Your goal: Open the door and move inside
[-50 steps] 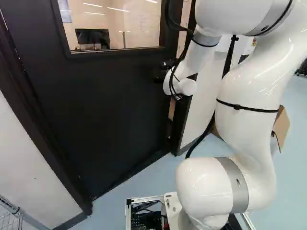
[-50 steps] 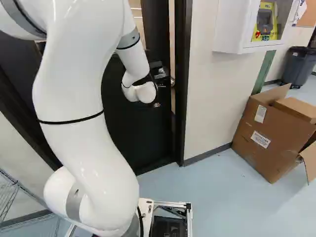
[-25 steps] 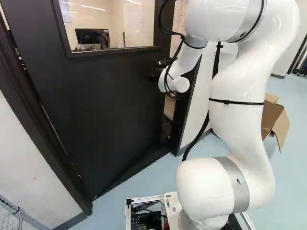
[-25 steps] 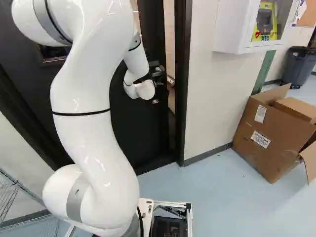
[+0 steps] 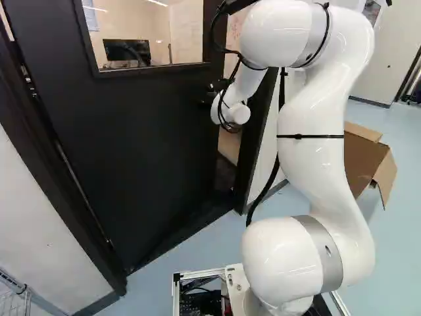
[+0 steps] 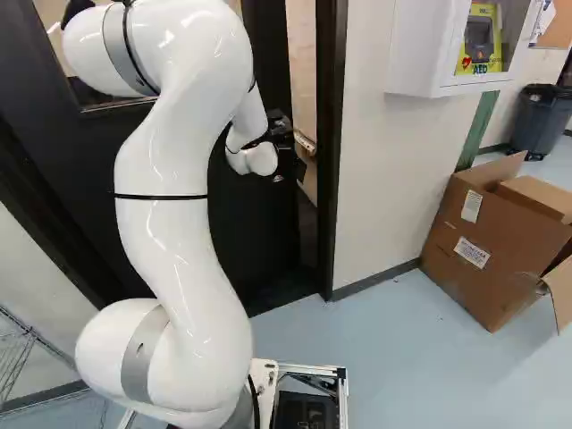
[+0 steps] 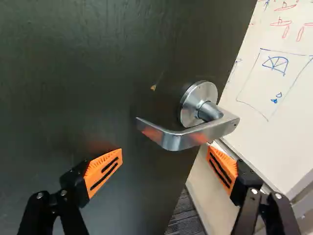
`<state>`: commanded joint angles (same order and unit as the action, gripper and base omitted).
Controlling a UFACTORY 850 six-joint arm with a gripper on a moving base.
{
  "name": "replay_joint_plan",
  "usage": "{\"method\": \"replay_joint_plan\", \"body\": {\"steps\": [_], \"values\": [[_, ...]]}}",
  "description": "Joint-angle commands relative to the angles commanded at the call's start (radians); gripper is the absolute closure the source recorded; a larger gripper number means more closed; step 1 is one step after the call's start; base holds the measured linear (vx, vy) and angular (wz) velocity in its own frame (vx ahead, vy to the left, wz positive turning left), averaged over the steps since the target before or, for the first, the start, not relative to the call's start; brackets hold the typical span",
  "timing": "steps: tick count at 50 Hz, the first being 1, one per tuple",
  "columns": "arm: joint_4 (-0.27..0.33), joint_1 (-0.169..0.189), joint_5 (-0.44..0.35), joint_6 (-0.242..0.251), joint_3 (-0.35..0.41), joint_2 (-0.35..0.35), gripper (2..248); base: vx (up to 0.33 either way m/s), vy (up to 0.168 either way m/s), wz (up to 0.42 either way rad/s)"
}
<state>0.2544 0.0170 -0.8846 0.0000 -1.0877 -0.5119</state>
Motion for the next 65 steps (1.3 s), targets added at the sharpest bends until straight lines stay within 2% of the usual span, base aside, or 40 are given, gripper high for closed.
{"method": "replay_joint_plan", "body": {"steps": [25,33,43,65], "values": [[0.000,-0.040,0.000,0.000,-0.158,-0.120,3,0.000,0.000,0.000],[0.000,-0.049,0.000,0.000,-0.178,-0.135,3,0.000,0.000,0.000],[0.000,-0.057,0.000,0.000,-0.156,-0.119,3,0.000,0.000,0.000],[0.000,-0.075,0.000,0.000,-0.027,-0.021,3,0.000,0.000,0.000]]}}
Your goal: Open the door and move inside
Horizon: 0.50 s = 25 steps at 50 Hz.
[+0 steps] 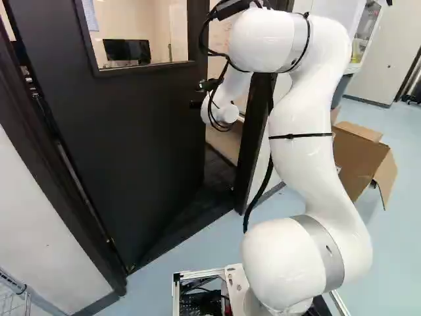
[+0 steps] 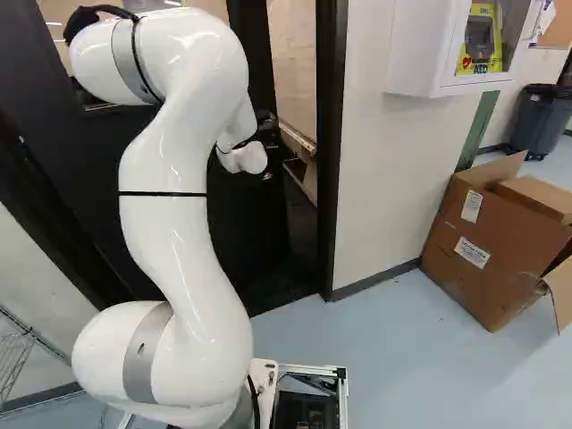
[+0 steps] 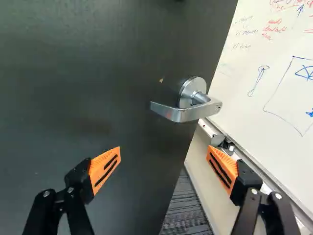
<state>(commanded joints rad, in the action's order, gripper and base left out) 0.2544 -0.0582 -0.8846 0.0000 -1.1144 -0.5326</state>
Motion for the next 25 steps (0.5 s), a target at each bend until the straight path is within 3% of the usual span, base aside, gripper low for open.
{"method": "replay_joint_plan", "body": {"steps": [25], "values": [[0.005,-0.045,0.000,0.000,0.119,0.093,3,0.000,0.000,0.000]]}}
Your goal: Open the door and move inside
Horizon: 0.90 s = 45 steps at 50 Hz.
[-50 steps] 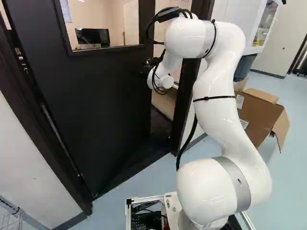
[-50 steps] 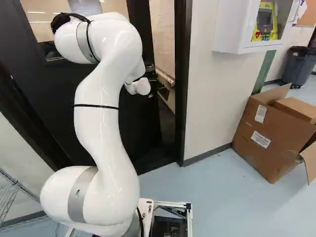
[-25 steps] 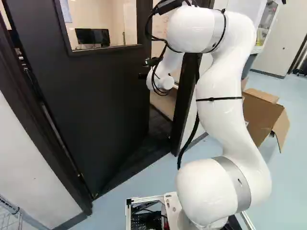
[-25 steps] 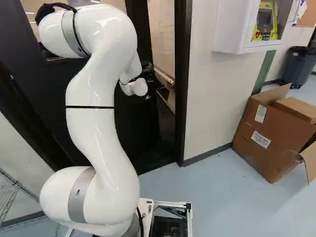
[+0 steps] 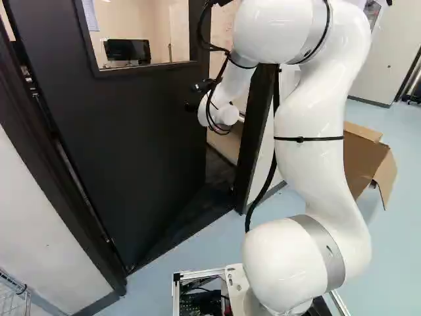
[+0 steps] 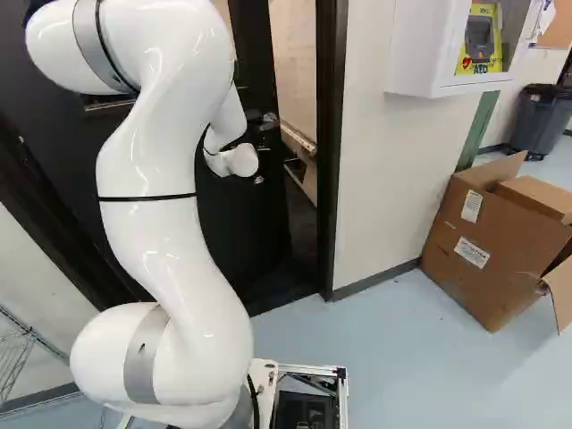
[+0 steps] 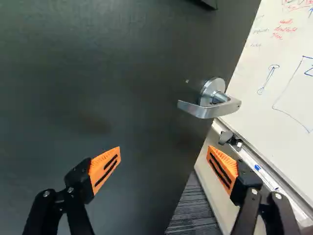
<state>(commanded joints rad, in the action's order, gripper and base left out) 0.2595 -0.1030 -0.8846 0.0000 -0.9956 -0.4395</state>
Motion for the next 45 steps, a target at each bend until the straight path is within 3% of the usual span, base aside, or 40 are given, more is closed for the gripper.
{"method": "replay_joint_plan", "body": {"steps": [16,45], "values": [[0.026,-0.041,0.000,0.000,-0.003,-0.002,3,0.000,0.000,0.000],[0.077,-0.112,0.000,0.000,-0.090,-0.070,3,0.000,0.000,0.000]]}}
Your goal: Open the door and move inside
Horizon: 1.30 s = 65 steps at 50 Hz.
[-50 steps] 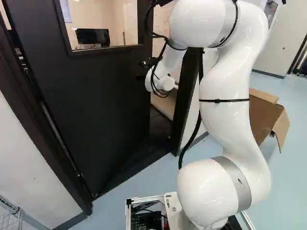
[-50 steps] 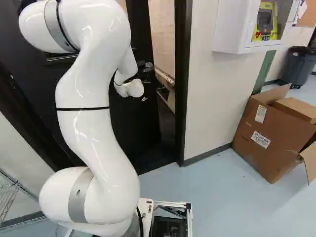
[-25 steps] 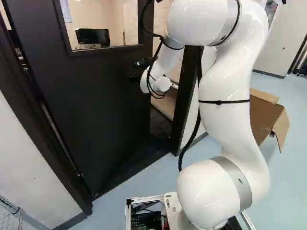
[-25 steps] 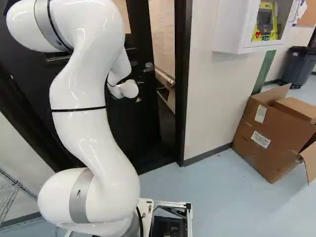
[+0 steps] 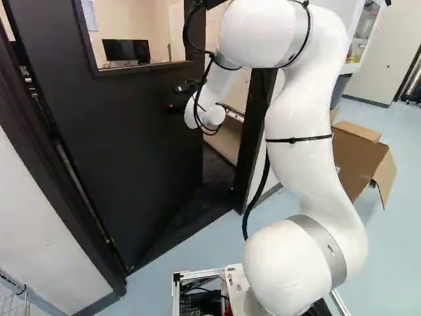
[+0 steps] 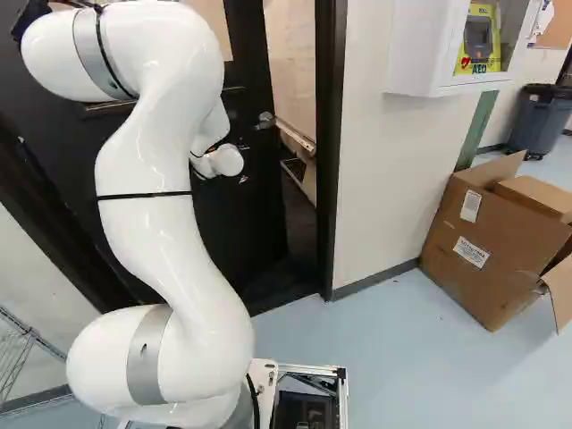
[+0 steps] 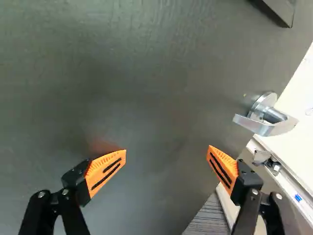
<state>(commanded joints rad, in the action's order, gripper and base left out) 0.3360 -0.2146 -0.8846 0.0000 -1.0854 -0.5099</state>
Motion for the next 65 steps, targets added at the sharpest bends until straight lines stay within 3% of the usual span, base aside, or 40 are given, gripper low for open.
{"method": "replay_joint_plan", "body": {"steps": [39,65], "values": [[0.016,-0.074,0.000,0.000,-0.128,-0.098,3,0.000,0.000,0.000],[0.016,-0.073,0.000,0.000,0.015,0.011,3,0.000,0.000,0.000]]}}
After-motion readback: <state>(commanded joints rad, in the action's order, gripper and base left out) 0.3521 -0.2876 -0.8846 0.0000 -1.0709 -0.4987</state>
